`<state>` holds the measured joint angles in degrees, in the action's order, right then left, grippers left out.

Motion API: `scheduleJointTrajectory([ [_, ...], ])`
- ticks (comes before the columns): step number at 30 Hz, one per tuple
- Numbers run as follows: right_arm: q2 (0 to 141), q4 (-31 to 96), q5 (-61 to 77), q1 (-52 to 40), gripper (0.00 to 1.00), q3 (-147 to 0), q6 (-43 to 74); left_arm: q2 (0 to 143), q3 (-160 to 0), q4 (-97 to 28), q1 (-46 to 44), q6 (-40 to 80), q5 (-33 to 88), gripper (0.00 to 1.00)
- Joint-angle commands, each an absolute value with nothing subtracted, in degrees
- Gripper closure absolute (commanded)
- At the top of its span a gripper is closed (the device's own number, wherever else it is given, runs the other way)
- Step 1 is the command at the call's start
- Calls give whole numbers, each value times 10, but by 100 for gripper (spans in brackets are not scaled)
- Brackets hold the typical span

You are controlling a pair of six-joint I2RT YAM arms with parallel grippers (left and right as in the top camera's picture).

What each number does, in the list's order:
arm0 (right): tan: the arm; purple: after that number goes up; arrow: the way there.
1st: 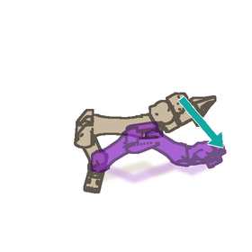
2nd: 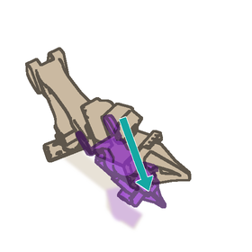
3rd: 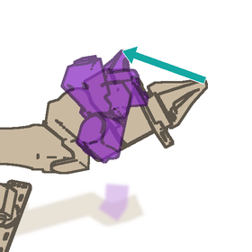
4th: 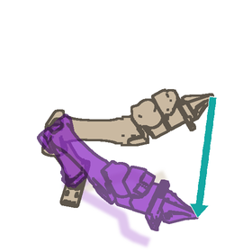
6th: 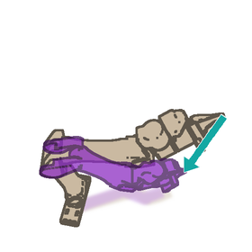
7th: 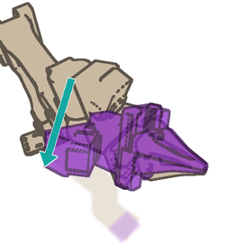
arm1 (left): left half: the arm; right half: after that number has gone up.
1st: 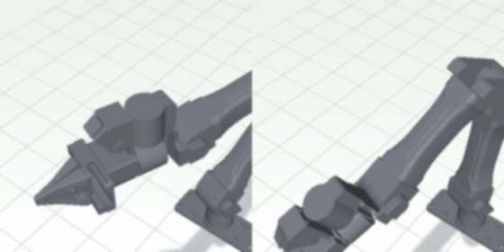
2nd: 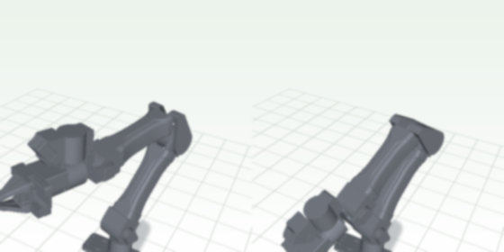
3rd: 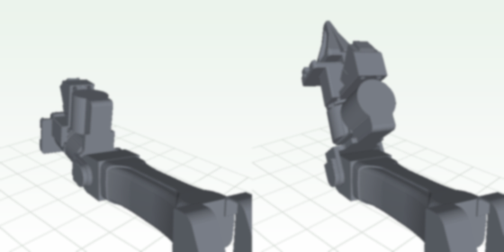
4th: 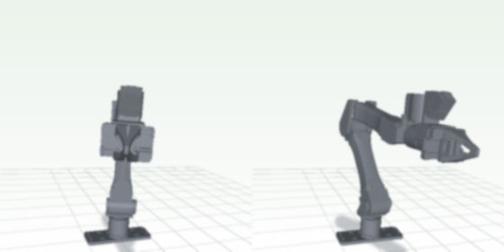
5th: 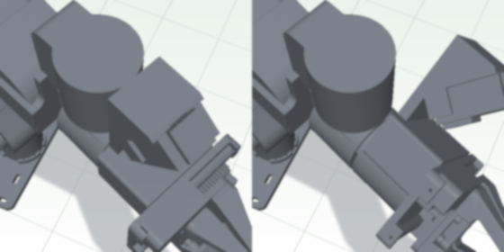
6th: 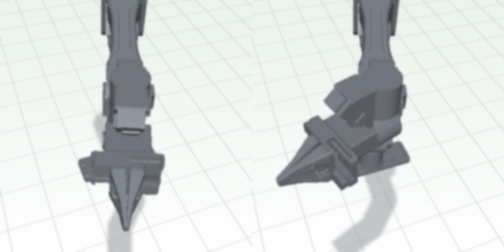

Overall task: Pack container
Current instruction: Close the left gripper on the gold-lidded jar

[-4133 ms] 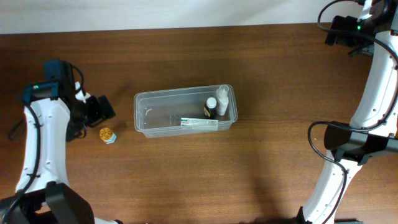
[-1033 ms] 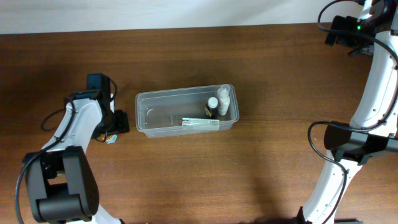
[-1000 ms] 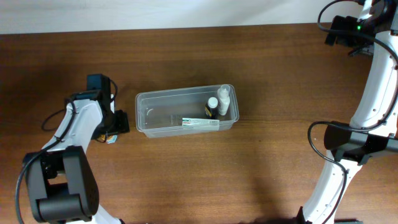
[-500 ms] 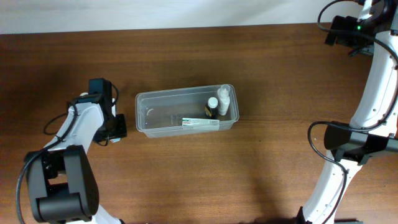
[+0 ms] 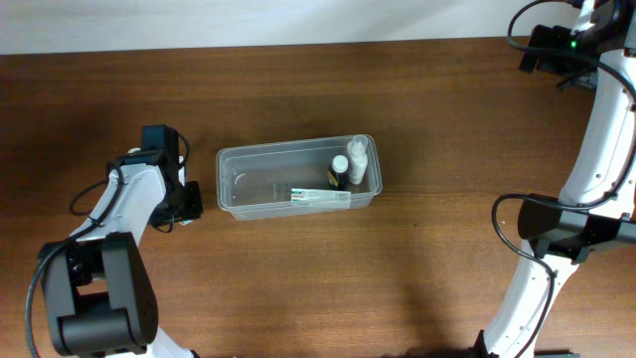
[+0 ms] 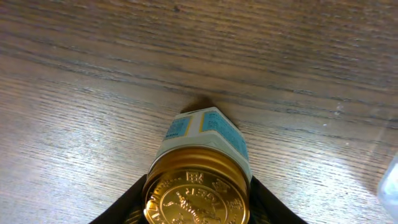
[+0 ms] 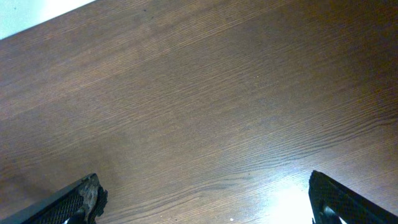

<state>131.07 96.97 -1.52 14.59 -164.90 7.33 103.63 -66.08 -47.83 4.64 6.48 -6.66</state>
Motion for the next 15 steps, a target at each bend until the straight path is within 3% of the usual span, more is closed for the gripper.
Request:
scheduleJointTrajectory([
  [1,1297,973,-20,147,1,-1658,76,1043,-676,-480,48,64,-52,62],
  [5,1297,973,-20,147,2,-1658,76,1043,-677,-469,48,64,-54,50],
  [15,1297,973,-20,147,2,-1658,76,1043,-677,-443,48,64,-54,44],
])
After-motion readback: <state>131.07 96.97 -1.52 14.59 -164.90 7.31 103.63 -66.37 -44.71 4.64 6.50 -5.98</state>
